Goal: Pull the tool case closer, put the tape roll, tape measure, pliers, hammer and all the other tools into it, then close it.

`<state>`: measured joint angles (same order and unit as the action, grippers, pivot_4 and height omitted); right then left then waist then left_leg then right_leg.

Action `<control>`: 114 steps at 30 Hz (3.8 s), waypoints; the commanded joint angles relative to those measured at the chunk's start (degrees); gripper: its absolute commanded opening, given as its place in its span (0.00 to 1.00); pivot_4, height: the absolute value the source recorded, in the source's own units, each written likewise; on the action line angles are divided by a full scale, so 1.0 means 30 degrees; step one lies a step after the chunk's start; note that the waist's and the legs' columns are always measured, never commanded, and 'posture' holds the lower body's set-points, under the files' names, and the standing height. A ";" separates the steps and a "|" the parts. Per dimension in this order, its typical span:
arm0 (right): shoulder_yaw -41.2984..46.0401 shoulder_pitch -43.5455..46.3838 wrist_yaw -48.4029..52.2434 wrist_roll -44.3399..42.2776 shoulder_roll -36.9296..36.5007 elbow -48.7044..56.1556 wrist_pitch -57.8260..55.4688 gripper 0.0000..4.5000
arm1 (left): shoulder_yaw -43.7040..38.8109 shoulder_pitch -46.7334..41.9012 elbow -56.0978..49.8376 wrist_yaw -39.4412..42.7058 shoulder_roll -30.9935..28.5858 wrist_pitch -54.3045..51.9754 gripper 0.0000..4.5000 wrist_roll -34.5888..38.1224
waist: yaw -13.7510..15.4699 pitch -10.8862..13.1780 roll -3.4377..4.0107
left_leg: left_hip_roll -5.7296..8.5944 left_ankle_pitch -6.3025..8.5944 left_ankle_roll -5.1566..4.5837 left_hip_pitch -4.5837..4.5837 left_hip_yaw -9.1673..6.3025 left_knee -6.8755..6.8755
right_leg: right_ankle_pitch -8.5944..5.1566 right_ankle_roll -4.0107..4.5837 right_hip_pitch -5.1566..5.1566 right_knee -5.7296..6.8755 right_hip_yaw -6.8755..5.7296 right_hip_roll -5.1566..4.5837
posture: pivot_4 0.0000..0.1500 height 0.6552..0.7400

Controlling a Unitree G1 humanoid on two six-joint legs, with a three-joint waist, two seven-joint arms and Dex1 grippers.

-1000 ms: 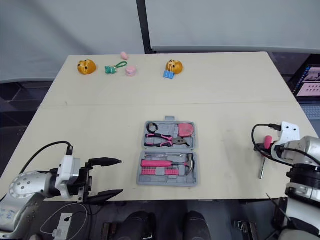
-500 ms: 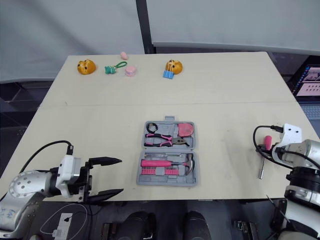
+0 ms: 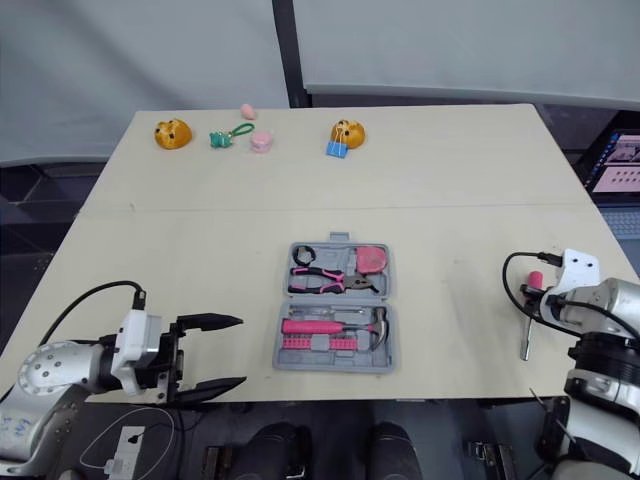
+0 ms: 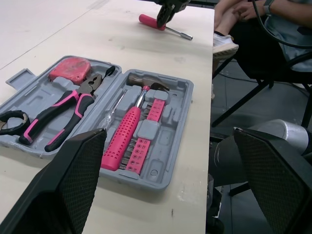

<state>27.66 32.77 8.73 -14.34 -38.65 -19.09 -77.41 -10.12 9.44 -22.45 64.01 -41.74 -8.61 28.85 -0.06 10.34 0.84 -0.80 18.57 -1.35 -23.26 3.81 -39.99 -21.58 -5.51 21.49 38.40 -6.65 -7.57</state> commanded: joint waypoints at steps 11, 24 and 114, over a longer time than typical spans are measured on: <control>-0.4341 -0.0688 0.4206 -0.3687 -0.3365 0.8711 -0.4924 0.07 | -0.2633 -0.0123 0.1840 0.2523 -0.2171 -0.0780 1.00 0.2052 | -0.0019 0.0001 0.0005 | -0.0007 0.0002 -0.0002 -0.0003 -0.0009 0.0004 | -0.0011 0.0020 0.0025 -0.0020 0.0011 -0.0009 | 1.00 0.15; -0.9761 0.2459 0.5530 -0.9289 -0.4661 1.2936 -0.5029 0.07 | -0.4018 -0.0377 0.4183 0.4561 -0.3499 0.0111 1.00 0.1651 | -0.0043 0.0006 -0.0002 | -0.0009 0.0007 0.0002 -0.0005 -0.0019 0.0011 | -0.0013 0.0026 0.0031 -0.0031 0.0007 -0.0027 | 1.00 0.15; -3.1310 1.4870 0.8562 -0.7881 0.6816 0.8591 -0.4524 0.07 | -0.4338 0.2190 0.3595 0.5930 -0.3661 0.1742 1.00 0.0327 | -0.0709 -0.0057 -0.0145 | 0.0006 0.0021 -0.0001 -0.0147 0.0023 0.0008 | -0.0028 0.0057 0.0368 0.0369 -0.0086 -0.0145 | 1.00 0.15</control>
<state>-65.94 76.18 32.88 -38.95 -18.93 6.29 -91.42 -23.28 16.23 -12.15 81.90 -52.88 -4.10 29.96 -2.19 10.17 0.41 -0.78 18.63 -1.35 -23.70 3.88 -39.97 -21.67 -5.34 22.60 39.51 -6.91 -8.01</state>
